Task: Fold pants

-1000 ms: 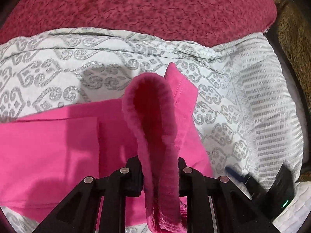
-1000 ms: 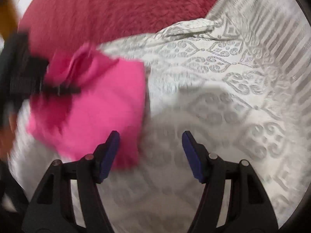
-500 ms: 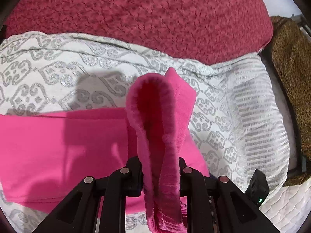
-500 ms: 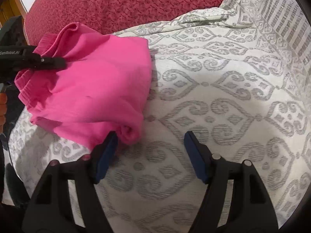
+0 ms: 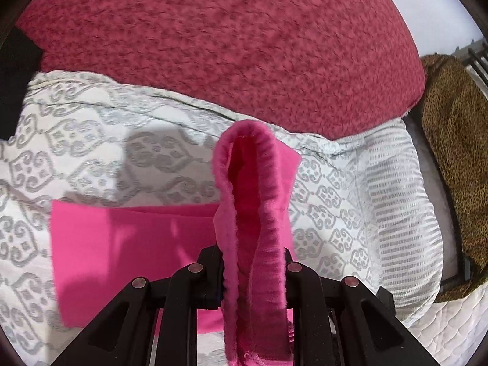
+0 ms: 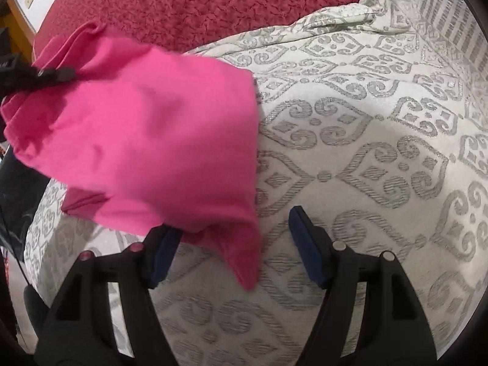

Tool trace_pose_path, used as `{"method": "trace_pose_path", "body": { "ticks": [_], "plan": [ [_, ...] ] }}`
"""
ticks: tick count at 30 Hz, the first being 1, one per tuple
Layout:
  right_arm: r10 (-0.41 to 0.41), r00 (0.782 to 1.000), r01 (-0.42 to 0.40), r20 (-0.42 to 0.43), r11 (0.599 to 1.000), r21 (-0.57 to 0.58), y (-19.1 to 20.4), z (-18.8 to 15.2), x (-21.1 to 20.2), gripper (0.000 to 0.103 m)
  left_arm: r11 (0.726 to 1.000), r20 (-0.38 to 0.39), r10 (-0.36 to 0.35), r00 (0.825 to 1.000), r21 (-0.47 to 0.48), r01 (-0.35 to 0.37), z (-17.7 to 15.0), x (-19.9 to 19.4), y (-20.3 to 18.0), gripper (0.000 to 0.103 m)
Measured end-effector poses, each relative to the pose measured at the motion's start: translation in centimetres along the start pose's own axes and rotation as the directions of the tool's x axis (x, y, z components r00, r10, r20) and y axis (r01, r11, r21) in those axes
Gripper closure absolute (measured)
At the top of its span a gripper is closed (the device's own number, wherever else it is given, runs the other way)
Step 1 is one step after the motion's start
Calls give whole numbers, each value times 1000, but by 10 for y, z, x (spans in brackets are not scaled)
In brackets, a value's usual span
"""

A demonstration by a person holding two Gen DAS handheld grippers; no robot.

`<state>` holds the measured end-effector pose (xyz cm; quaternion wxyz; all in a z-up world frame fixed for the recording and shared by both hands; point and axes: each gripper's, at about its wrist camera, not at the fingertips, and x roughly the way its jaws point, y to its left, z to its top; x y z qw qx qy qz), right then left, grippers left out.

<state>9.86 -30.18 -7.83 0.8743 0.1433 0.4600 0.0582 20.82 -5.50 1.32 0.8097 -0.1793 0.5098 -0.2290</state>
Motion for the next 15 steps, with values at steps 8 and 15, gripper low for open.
{"method": "trace_pose_path", "body": {
  "ticks": [8,15],
  "plan": [
    [-8,1000,8,4,1000,19,11,-1,0,31,999,26,2,1000,-35,-1,-3,-27,46,84],
    [-35,999,35,-1,999,-2,18,-5,-1,31,997,-22,8,1000,-81,-10,-19,-16,74,77]
  ]
}}
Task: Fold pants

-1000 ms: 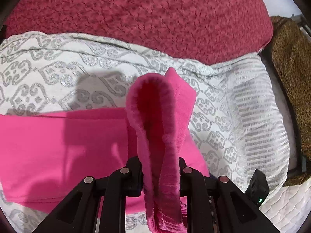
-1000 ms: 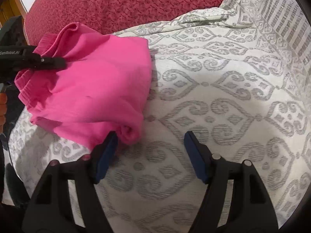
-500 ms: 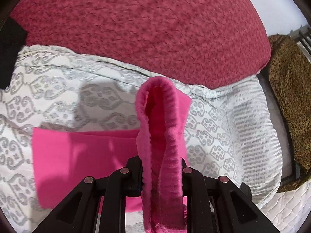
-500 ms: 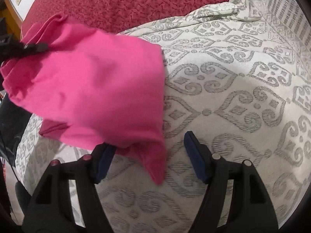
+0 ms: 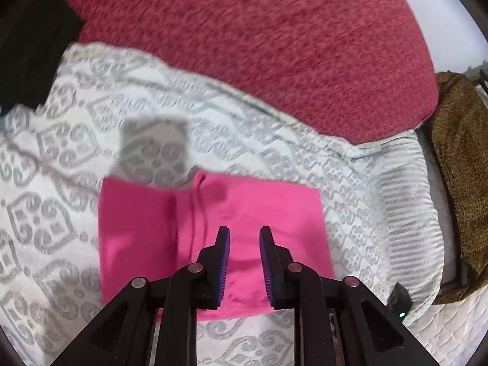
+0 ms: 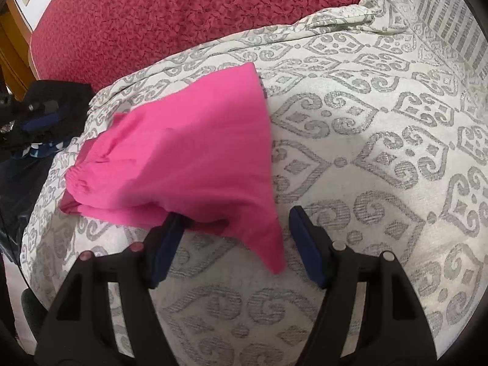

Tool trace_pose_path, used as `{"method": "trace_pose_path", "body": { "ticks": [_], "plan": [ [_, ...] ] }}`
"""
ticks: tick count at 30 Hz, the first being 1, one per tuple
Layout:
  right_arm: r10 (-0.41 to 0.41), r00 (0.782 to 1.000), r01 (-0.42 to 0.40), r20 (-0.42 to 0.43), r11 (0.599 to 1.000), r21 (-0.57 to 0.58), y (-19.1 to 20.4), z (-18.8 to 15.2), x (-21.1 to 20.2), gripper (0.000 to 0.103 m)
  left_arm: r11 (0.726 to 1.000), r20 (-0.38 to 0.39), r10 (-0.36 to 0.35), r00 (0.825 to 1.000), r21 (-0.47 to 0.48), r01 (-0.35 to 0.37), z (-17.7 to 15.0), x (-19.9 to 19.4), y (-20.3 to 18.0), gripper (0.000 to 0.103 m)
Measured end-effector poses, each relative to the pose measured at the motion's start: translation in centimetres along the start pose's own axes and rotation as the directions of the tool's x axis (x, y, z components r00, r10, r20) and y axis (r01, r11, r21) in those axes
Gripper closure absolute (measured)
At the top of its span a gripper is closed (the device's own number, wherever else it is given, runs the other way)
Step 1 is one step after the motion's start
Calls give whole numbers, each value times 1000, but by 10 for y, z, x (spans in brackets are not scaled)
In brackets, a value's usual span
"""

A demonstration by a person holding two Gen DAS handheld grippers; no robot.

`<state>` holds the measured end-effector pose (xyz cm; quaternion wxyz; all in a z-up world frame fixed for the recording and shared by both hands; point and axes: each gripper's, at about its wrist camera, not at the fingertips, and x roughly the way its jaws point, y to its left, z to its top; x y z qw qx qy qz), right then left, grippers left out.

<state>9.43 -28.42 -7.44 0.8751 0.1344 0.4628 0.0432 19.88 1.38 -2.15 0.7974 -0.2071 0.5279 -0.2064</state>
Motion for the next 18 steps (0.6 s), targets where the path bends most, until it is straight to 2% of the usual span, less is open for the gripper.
{"method": "trace_pose_path", "body": {
  "ticks": [3,6,10,14,15,16,18],
  "plan": [
    [22,1000,-22,-8,1000,6,-3,-3,-4,31,999,-34,43,998,-32,-44,-12,15,13,46],
    [35,999,-35,-9,999,-3,-5,-6,-6,31,997,-83,54,995,-42,-58,-21,32,22,43],
    [24,1000,-24,-3,999,-21,-2,-9,-6,31,996,-158,17,987,-80,-30,-27,60,27,43],
    [7,1000,-7,2,999,-38,1,-12,-6,31,997,-142,47,989,-54,-55,-28,71,19,43],
    [6,1000,-6,3,999,-39,1,-12,-6,31,997,-140,47,989,-56,-55,-27,70,18,44],
    [7,1000,-7,4,999,-39,1,-12,-6,31,997,-134,47,990,-58,-55,-26,70,17,62],
    [9,1000,-9,6,999,-34,0,-12,-6,31,997,-134,45,990,-54,-53,-23,68,16,91]
  ]
}}
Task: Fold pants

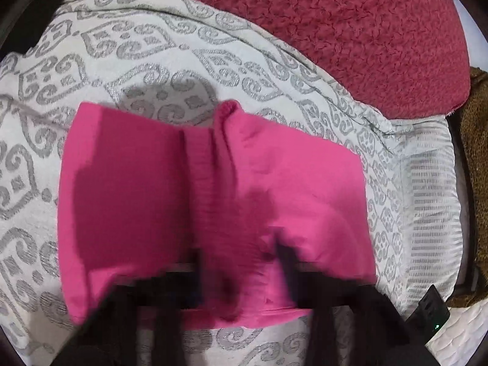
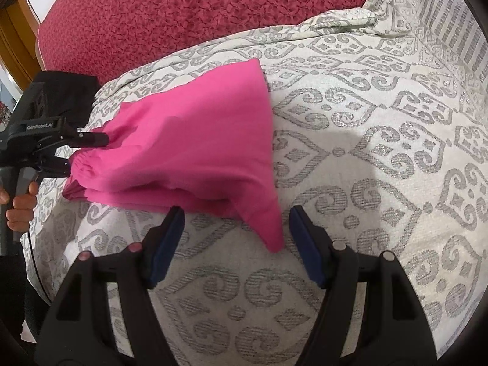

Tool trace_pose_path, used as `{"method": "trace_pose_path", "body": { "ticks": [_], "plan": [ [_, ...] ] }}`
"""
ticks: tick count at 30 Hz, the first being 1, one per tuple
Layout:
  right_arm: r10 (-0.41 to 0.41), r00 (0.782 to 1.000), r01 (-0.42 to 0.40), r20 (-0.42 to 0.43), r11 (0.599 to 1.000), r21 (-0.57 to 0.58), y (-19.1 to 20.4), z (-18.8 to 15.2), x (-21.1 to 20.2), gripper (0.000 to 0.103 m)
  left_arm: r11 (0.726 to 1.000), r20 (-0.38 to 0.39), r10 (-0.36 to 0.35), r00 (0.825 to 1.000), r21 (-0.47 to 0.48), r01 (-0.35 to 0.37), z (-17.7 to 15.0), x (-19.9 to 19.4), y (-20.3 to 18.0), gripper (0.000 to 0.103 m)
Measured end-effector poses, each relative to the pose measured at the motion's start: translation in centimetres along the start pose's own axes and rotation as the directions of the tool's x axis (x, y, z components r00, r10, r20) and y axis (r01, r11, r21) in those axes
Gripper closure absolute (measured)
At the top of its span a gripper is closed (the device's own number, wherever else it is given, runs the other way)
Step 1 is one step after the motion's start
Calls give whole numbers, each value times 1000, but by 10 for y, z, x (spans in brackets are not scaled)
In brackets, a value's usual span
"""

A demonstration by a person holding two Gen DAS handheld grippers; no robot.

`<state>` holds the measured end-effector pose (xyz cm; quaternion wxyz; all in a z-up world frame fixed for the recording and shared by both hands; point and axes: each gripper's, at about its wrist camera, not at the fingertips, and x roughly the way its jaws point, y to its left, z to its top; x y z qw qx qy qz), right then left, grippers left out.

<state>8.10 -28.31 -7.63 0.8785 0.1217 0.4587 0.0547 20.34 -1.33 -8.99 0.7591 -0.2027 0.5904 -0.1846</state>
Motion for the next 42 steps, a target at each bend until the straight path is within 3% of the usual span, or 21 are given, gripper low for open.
{"method": "trace_pose_path", "body": {
  "ticks": [3,11,15,19,25,35,39,42],
  "plan": [
    [-5,1000,5,1,1000,0,1,0,0,31,1000,32,-31,999,6,31,5,-13,-6,92],
    [-5,1000,6,-7,1000,21,1,-1,-1,31,990,126,-57,990,133,40,11,-65,-49,92],
    [-12,1000,13,-20,1000,25,4,-2,-5,31,989,169,-58,984,146,33,7,-90,-46,92],
    [-16,1000,16,-24,1000,-3,11,-6,-8,31,990,207,3,978,136,-32,3,-107,-19,92],
    [-16,999,16,-36,1000,-12,18,-10,-1,31,998,143,28,989,45,-34,1,-87,35,91],
    [6,998,-8,-59,1000,-21,25,-10,-2,31,996,115,79,990,39,-84,-6,-65,56,90],
    [19,998,-20,-68,1000,-10,26,-9,-1,31,993,116,100,988,49,-106,-10,-66,58,85],
    [21,997,-22,-73,1000,-11,28,-9,0,31,990,117,127,985,39,-133,-11,-66,63,75]
  ]
}}
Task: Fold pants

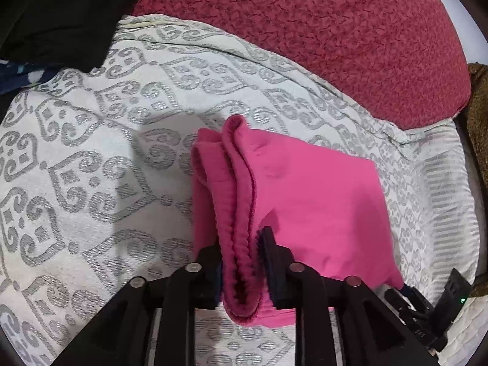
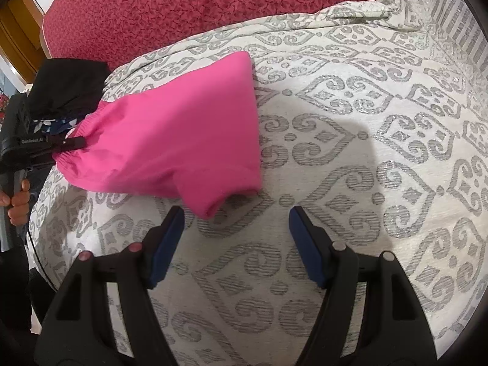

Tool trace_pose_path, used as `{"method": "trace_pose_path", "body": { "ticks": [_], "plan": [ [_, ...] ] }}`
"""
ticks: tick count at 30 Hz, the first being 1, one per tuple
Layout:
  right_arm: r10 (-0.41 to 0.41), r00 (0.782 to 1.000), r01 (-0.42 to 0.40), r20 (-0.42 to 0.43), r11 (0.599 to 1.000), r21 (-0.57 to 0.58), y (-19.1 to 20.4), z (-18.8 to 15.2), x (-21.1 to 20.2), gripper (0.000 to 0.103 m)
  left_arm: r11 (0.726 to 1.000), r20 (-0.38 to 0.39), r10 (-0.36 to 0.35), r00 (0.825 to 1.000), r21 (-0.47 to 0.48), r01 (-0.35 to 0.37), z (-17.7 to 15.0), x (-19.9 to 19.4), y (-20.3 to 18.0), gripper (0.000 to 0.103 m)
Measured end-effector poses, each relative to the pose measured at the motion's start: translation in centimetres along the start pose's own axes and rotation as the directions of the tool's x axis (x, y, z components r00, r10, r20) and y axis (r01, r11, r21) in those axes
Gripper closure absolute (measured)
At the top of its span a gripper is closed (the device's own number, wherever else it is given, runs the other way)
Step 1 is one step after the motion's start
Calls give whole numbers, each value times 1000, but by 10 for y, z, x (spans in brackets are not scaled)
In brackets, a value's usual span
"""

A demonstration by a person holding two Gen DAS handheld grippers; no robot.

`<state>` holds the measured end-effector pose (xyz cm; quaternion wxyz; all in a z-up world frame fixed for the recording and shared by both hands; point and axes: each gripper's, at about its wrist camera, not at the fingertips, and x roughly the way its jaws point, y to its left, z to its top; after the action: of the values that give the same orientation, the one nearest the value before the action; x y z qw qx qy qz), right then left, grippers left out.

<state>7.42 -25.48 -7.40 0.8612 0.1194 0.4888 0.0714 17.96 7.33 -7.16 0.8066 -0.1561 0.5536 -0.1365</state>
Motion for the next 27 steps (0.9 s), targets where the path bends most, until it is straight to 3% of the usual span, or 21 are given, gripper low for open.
{"method": "trace_pose_path", "body": {
  "ticks": [4,13,20,27],
  "plan": [
    [4,1000,-4,-14,1000,-1,0,0,0,31,998,8,49,999,-25,-49,-2,-1,13,53],
    [44,999,-43,-16,997,62,-11,6,-7,31,999,-23,30,999,-39,-31,-11,8,20,47],
    [77,997,-76,-11,995,64,-7,20,-10,31,999,-33,41,999,8,-41,-14,17,7,44],
    [92,994,-86,-62,992,87,-3,37,6,31,998,-36,40,999,54,-38,-13,21,2,35]
  ]
}}
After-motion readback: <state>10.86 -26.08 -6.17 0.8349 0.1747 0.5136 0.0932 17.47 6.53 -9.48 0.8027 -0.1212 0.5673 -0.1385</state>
